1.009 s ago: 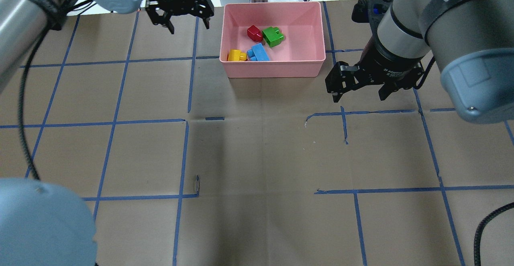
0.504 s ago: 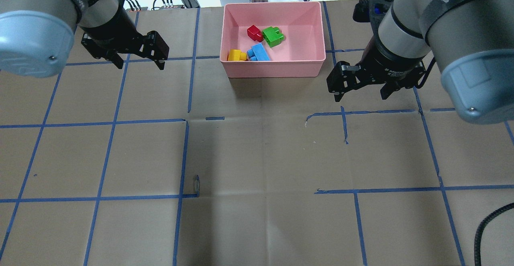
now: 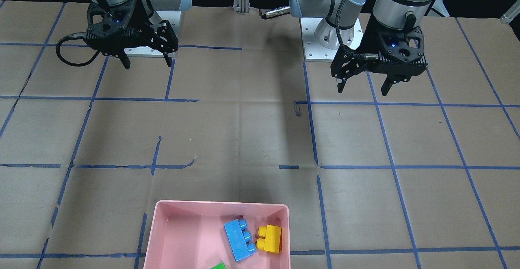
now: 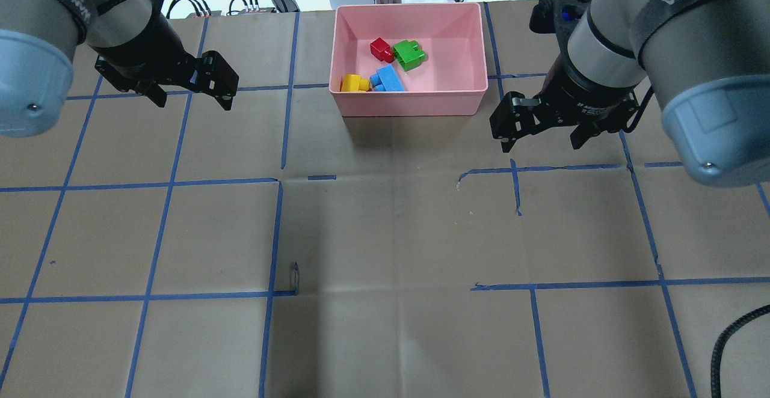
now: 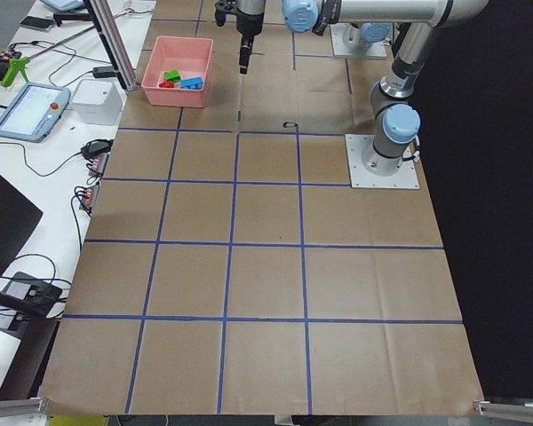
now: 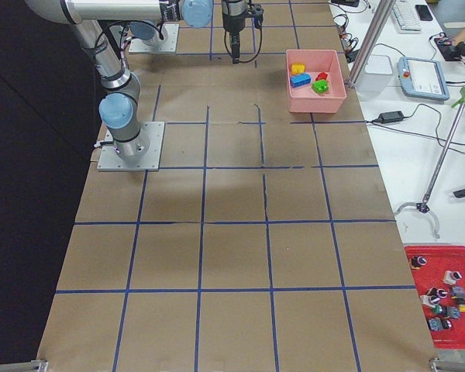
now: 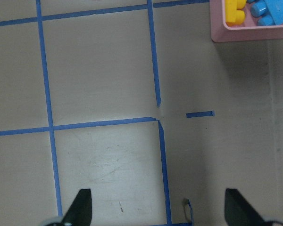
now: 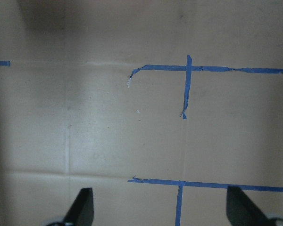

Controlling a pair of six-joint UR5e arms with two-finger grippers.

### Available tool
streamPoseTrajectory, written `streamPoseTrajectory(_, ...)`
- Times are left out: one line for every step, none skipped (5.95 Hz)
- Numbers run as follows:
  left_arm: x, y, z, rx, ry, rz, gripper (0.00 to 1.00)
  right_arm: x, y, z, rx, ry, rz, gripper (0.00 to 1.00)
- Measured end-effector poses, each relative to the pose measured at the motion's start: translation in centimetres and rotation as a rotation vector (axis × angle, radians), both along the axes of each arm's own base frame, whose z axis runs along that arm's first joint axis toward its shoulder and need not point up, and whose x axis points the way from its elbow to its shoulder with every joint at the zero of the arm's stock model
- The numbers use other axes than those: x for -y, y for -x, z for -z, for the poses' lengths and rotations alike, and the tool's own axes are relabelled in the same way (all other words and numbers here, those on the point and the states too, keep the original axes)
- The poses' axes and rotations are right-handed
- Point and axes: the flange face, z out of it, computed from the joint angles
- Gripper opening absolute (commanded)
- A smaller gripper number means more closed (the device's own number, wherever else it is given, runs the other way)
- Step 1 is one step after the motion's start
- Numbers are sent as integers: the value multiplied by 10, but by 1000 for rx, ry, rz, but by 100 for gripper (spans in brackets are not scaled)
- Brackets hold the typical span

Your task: Put all blocks into box

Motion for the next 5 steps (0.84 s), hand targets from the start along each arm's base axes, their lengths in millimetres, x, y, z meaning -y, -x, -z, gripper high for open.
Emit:
streamPoseTrajectory(8, -4, -5, -14, -14, -14, 99, 0, 0, 1, 1, -1, -2, 100)
streamPoseTrajectory(12, -5, -8, -33, -31, -21, 99, 1, 0, 1, 1, -2, -2, 100)
streamPoseTrajectory(12, -3, -6, -51, -43, -21, 99, 1, 0, 1, 1, -2, -2, 100)
streamPoseTrajectory(9, -2, -4, -65, -51, -21, 99, 1, 0, 2, 1, -2, -2, 100)
streamPoseTrajectory(8, -3, -3, -68, -54, -21, 99, 2, 0, 2, 1, -2, -3, 100)
